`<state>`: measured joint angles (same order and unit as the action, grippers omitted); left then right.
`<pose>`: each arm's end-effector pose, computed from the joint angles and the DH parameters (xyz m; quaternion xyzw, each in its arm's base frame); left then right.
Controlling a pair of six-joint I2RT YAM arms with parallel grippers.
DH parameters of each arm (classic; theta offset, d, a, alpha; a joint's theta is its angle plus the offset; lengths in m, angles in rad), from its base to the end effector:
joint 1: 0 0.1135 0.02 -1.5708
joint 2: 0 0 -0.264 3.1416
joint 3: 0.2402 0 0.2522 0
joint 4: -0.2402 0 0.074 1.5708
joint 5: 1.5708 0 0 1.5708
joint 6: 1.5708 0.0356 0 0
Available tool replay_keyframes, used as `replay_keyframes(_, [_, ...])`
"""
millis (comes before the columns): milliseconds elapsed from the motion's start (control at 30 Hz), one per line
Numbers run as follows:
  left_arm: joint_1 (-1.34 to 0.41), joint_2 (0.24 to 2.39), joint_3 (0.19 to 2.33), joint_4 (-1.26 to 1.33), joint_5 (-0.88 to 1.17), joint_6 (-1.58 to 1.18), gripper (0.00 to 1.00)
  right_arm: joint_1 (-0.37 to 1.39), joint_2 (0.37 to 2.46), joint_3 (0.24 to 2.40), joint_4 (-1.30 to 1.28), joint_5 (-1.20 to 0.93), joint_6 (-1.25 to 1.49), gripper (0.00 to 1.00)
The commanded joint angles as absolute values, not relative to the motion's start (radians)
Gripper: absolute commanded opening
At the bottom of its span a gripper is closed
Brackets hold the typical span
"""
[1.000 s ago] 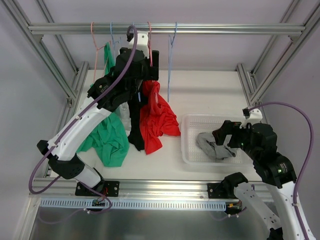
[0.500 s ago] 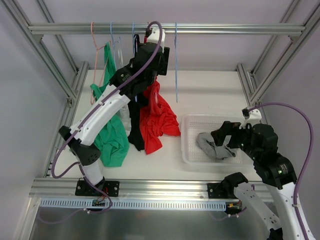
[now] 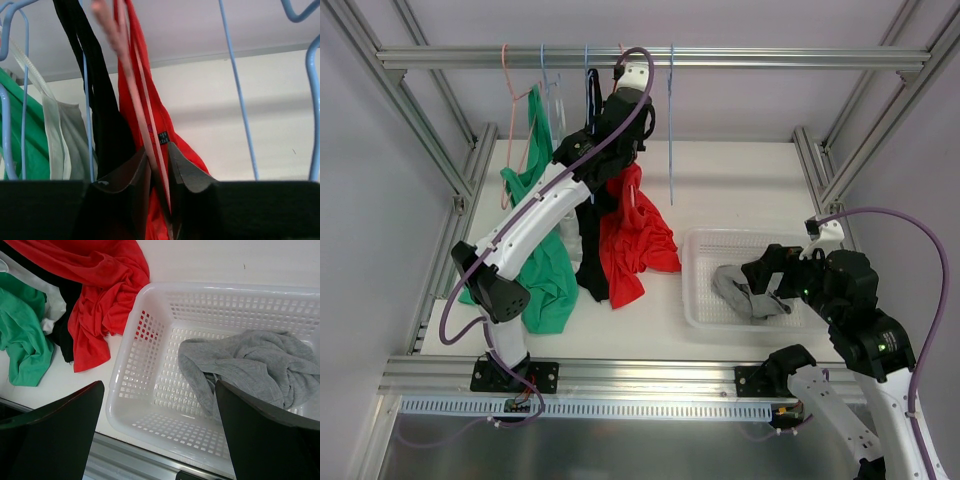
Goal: Remove the tank top from the hanger
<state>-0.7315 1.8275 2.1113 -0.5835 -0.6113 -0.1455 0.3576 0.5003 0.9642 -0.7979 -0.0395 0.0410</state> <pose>0.3143 -0.2546 0.4646 0.0506 0.7863 -0.0211 0.6154 0.0783 0.0308 0.3675 -0.1397 0.8027 0.1305 0.5650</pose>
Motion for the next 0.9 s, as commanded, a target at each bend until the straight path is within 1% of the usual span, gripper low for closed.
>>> replay_keyframes(0, [-0.729,1.764,2.112,-0.568,-0.621,-0.15,0.18,0.353,0.503,0.966,-0.776,-0.052,0.031,0.99])
replay_keyframes(33, [-0.729,1.764,2.117,-0.568,-0.624,-0.146,0.06,0.353,0.506,0.968,-0.776,-0.052,0.031,0.99])
replay_keyframes(67, [-0.729,1.767,2.123,-0.569,-0.621,-0.143,0.02,0.353,0.508,0.968,-0.776,-0.054,0.032,1.0])
replay_keyframes(100, [-0.729,1.77,2.126,-0.569,-0.623,-0.143,0.0,0.354,0.508,0.969,-0.776,-0.054,0.032,0.99])
replay_keyframes(533, [-0.729,1.694,2.163,-0.555,-0.532,-0.204,0.0,0.353,0.502,0.976,-0.775,-0.055,0.023,1.0])
replay_keyframes(633, [-0.729,1.666,2.137,-0.523,-0.505,-0.222,0.0,0.354,0.502,0.974,-0.772,-0.071,0.025,1.0])
replay_keyframes(867, [-0.73,1.556,2.004,-0.471,-0.46,-0.258,0.0,0.353,0.489,0.971,-0.769,-0.086,0.02,0.99])
